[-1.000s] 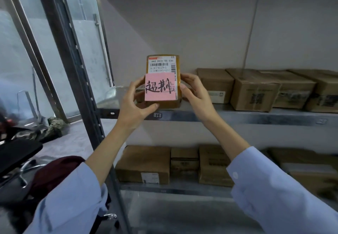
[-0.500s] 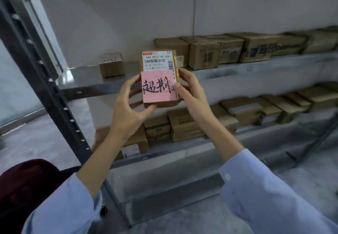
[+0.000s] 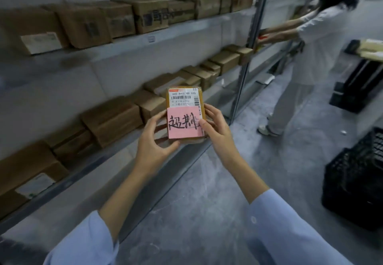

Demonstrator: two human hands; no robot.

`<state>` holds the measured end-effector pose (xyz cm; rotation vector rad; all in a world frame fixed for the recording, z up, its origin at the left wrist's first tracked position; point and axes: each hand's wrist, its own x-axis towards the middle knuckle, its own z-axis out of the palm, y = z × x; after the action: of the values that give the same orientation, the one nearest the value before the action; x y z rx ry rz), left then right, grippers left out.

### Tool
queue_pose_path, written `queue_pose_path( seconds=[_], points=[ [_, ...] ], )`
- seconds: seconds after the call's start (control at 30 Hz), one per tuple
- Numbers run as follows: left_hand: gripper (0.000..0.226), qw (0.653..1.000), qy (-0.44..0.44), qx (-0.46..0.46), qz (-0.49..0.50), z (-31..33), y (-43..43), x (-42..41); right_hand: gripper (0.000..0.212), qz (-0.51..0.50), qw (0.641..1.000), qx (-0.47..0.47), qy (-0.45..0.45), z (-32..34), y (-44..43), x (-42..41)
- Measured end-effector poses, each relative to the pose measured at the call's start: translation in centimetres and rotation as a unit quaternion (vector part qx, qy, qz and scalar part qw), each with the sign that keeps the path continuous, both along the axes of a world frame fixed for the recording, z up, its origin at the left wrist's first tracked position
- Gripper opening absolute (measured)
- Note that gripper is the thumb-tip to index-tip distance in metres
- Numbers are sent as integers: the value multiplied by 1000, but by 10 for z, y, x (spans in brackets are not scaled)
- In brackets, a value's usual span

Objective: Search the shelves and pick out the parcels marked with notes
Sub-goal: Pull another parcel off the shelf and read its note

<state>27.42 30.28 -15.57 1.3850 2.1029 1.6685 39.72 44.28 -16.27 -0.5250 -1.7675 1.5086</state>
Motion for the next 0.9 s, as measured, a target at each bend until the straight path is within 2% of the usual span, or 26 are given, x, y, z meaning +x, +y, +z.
queue_pose_path(
  seconds=[0.2,0.43,0.6,0.9],
  points=[
    [77,990,-72,-3,-118,-18,95,83,38,-99,994,-17,-32,-16,68,108],
    [83,974,-78,-45,-210,-40,211,217,39,-185,980,-46,-59,-37,152,266],
    [77,959,-98,-47,-263,-48,278,317,57,-221,968,-86,-77,-49,198,370],
    [79,930,-83,-77,-349,-60,407,425,52,-297,944,-129,-68,-69,285,490]
  ],
)
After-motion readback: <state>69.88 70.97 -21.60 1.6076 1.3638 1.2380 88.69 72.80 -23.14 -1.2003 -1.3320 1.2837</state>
